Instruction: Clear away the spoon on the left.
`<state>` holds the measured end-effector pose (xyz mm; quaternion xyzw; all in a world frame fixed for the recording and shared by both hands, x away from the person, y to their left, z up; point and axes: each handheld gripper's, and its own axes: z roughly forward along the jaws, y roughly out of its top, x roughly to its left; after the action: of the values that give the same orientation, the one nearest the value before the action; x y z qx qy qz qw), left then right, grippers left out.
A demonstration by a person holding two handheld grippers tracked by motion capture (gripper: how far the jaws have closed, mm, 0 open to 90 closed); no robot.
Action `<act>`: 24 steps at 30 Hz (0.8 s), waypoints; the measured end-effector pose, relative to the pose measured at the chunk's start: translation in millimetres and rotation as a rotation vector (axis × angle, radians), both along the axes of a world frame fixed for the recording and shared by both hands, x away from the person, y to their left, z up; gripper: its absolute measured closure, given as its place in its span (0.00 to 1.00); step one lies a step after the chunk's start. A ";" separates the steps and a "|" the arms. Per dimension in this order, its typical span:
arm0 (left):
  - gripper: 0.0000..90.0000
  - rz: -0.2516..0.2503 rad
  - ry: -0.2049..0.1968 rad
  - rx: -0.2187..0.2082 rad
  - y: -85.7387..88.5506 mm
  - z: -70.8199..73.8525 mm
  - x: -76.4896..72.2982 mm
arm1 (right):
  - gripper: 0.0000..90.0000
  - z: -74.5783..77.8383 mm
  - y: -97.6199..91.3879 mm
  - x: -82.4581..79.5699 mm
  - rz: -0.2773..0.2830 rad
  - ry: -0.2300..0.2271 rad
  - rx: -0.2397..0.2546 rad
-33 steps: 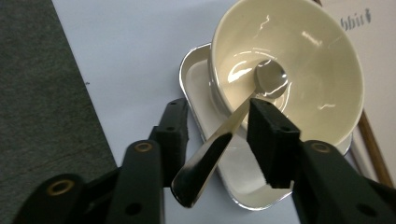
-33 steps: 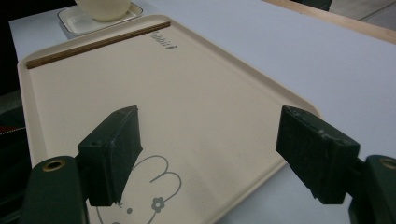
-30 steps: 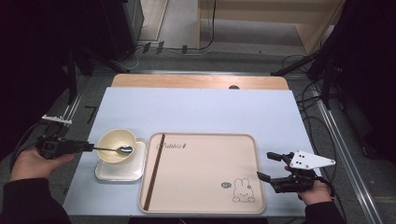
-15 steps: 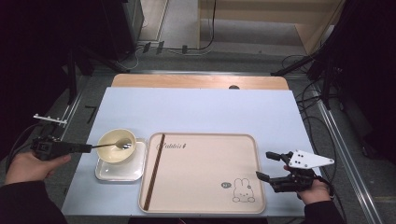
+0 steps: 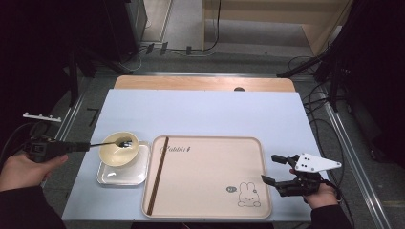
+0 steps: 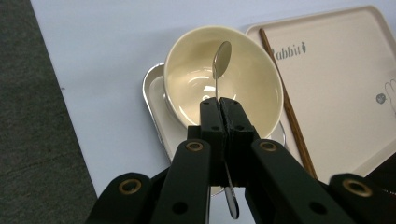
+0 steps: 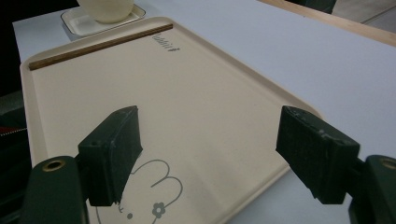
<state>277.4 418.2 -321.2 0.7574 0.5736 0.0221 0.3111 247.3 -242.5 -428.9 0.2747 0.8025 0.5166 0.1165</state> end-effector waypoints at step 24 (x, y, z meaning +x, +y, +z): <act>1.00 -0.081 -0.003 -0.031 -42.8 14.3 5.7 | 0.25 -0.4 0.1 0.1 -0.001 0.001 -0.003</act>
<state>283.1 375.4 -306.9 0.7752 0.5422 0.0017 0.3243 247.4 -242.4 -429.3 0.2750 0.8033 0.5152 0.1167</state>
